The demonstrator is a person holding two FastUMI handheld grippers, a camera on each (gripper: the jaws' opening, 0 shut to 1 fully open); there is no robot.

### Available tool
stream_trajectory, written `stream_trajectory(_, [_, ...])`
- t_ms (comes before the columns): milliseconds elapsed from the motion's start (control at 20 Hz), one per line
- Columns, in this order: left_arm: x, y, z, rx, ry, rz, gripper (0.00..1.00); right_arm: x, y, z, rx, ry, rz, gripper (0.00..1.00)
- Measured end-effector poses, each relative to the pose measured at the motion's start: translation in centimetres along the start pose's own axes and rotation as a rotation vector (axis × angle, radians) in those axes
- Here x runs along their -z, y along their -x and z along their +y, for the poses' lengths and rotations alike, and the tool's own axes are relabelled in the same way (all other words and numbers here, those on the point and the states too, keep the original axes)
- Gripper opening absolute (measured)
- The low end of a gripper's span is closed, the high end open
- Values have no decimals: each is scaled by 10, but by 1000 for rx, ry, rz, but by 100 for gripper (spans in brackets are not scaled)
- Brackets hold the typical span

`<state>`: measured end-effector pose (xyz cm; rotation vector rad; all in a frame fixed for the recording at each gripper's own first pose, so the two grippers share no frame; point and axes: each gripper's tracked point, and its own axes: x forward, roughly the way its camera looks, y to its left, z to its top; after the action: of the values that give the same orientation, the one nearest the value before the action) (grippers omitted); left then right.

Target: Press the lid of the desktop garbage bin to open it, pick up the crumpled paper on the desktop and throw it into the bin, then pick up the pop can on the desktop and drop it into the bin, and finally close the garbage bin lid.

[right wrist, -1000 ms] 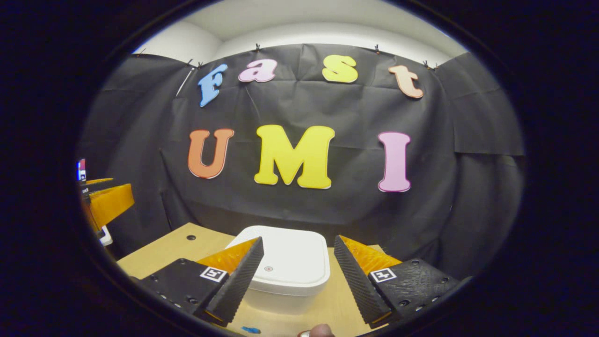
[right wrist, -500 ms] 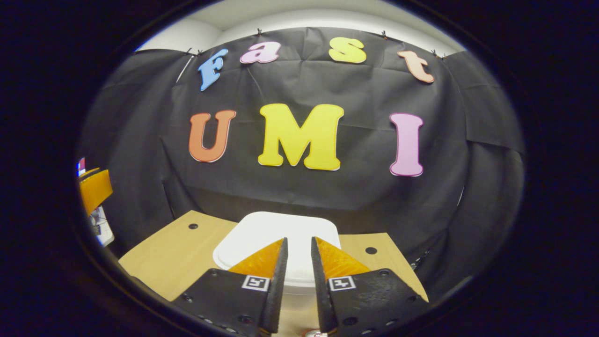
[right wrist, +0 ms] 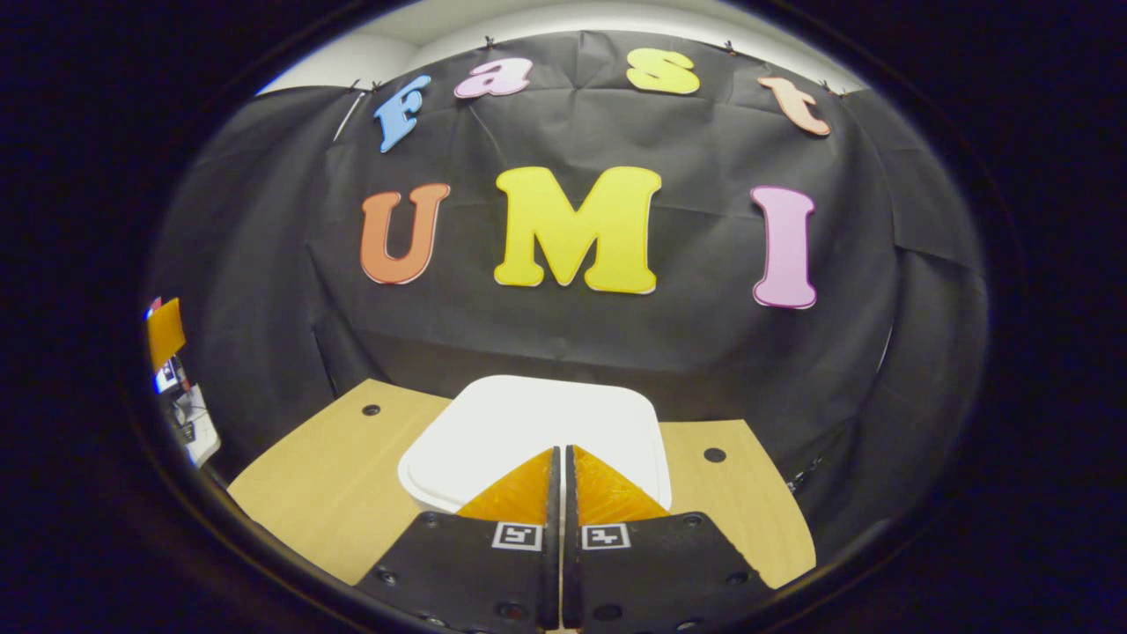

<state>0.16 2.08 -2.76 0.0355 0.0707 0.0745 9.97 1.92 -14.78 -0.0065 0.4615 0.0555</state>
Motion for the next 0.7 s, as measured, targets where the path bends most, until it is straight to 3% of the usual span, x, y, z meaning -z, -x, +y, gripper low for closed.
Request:
stream_trajectory(500, [9,-4,-6,7,8,30,98,33,-12,-4,4,6,120,0])
stream_trajectory(700, [9,-4,-15,30,22,31,98,27,-10,-5,20,-3,120,0])
